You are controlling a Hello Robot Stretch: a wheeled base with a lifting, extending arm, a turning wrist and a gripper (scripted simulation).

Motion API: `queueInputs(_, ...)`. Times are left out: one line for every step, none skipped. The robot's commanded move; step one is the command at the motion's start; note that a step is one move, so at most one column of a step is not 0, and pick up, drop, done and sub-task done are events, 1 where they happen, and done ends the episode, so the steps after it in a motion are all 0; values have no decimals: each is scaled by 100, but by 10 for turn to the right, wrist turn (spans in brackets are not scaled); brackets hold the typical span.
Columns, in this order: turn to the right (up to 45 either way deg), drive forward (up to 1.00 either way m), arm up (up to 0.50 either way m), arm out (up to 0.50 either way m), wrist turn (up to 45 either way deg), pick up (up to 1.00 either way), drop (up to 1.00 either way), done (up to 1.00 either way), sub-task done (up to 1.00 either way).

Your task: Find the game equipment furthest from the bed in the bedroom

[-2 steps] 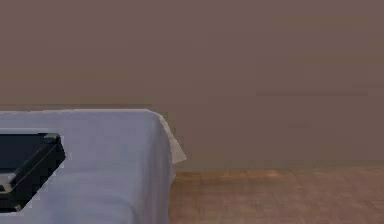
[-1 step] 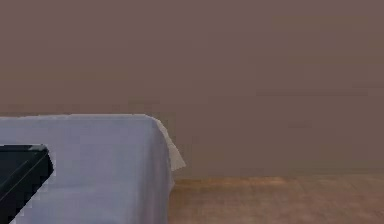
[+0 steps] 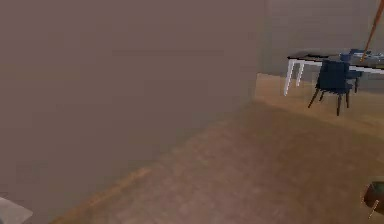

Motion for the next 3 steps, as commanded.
queueInputs(420,0,0,0,0,0,0,0,0)
queueInputs(0,35,0,0,0,0,0,0,0)
queueInputs(-120,0,0,0,0,0,0,0,0)
